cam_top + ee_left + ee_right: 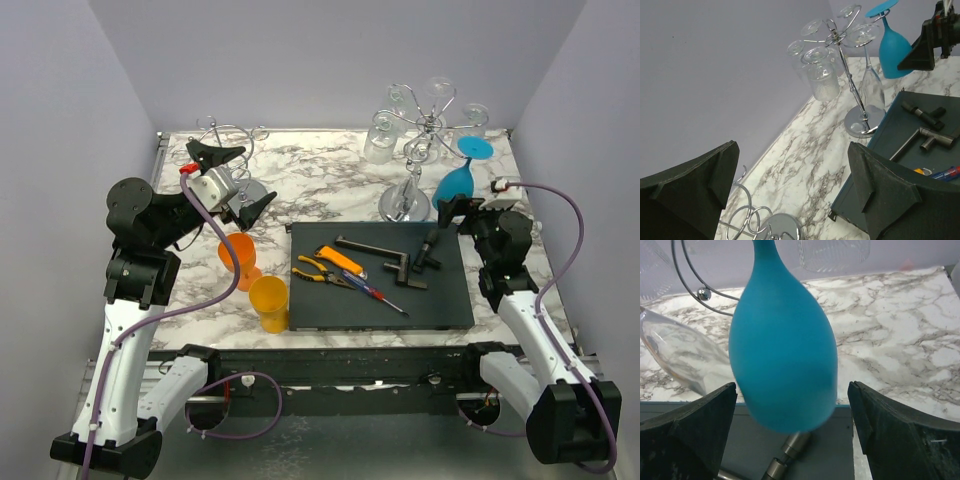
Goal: Place the wine glass upside down on the wine glass rack
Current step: Turn the wine glass upside down at the wine rack.
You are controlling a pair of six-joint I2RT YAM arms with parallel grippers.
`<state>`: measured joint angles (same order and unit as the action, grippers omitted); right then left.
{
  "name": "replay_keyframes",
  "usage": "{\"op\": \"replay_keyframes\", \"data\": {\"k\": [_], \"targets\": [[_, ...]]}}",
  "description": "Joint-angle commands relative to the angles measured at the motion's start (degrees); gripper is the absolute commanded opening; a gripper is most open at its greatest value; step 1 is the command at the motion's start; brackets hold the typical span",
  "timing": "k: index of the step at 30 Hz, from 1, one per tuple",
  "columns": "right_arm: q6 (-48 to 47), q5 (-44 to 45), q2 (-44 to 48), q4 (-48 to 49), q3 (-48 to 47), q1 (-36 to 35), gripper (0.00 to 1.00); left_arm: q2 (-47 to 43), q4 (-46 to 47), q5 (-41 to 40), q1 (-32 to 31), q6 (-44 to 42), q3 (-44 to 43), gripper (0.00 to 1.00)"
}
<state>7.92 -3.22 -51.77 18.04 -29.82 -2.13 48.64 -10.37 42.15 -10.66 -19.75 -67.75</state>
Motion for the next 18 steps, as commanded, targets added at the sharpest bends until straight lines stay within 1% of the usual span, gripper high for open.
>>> {"op": "replay_keyframes", "data": {"k": [1,3,5,9,13,15,18], "targets": [[2.07,1.96,0.92,-5.24,-1.98,0.23,1.0,-0.18,0.62,1.19,-0.33,1.27,0.25,0.99],[2.6,2.31,2.16,-9.14,-3.98,0.26,1.0,0.09,0.6,1.24,-0.35,1.85,0.16,0.99],[3.61,2.37,3.54,-15.05,-7.24,0.22,1.0,0.12,0.61,1.28,-0.33,2.07,0.15,0.99],[6.4,1.77,5.94,-30.21,-15.64,0.28,1.0,0.09,0.59,1.46,-0.33,2.55,0.44,0.99],[7.83,1.29,9.8,-41.63,-24.66,0.24,1.0,0.36,0.62,1.58,-0.33,3.76,0.77,0.99],[8.15,1.3,9.92,-46.25,-29.74,0.27,1.0,0.7,0.61,1.45,-0.33,5.03,0.86,0.99],[9.28,-0.51,7.37,-51.6,-35.59,0.28,0.99,2.07,0.55,0.56,-0.31,8.1,0.7,0.99]]}}
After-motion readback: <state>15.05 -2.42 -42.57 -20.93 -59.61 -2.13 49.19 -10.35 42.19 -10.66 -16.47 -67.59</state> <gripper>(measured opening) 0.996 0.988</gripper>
